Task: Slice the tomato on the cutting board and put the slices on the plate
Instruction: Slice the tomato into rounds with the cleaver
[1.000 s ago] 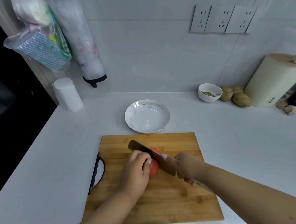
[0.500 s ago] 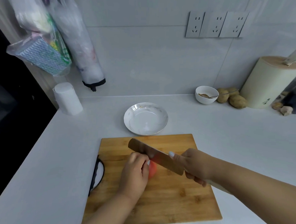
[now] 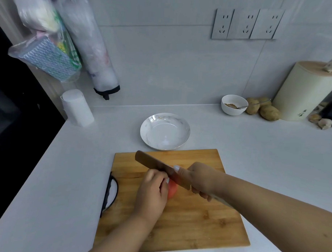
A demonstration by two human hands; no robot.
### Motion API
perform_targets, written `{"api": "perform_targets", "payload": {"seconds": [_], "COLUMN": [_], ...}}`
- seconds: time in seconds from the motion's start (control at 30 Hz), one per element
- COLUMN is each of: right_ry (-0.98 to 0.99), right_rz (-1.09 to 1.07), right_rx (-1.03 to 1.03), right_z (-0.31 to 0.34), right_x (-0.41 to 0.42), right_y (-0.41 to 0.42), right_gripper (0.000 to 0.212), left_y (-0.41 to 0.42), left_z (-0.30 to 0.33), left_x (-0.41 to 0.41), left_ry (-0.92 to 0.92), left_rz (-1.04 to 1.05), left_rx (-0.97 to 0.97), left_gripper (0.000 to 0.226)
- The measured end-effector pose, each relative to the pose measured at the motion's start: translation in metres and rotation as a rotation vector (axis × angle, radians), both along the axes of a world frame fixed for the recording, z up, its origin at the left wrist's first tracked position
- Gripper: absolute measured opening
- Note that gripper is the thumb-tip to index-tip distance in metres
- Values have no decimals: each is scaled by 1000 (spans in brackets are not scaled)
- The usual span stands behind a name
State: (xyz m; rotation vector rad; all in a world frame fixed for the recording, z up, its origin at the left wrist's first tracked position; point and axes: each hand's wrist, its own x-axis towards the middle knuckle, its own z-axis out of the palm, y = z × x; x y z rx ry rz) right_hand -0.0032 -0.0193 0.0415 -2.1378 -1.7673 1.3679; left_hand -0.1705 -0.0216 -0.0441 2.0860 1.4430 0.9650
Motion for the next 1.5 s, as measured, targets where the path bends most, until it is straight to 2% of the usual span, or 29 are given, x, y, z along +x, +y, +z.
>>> {"api": "perform_targets", "payload": {"seconds": [0.2,0.3,0.4,0.8,1.03,1.17,1.27,1.5], "right_ry": [-57,-60,-78,-67,-27,-2,4,26], "right_rz": [-24,-55,-26,-11,-31,-52,-54,-45], "right_rx": [-65,-113,-102,-83,-82,-67,-49,-54], "right_z": [-5,-7,-14,-23,-9,9,18,27], "right_x": [22,30,21,2,6,16,20,30], "right_y": [-12,-18,-12,-9,-16,-23,-27,-36], "right_gripper": [88,81,86,77,70,79,72,77], "left_y": [-2,0,0,-3,-1,-1,-2,-3], "left_z": [-1,-2,-3,1,0,-1,0,-1], "left_x": [0,0,0,-2,-1,-1,-1,-1], "left_ry": [21,26,16,43,17,-9,-12,-5], "left_rz": [7,5,6,-6,-12,-6,-11,-3], "left_rx": [7,15,21,-31,-21,-23,-27,-36], "left_gripper": [9,9,9,8,9,10,10,9]}}
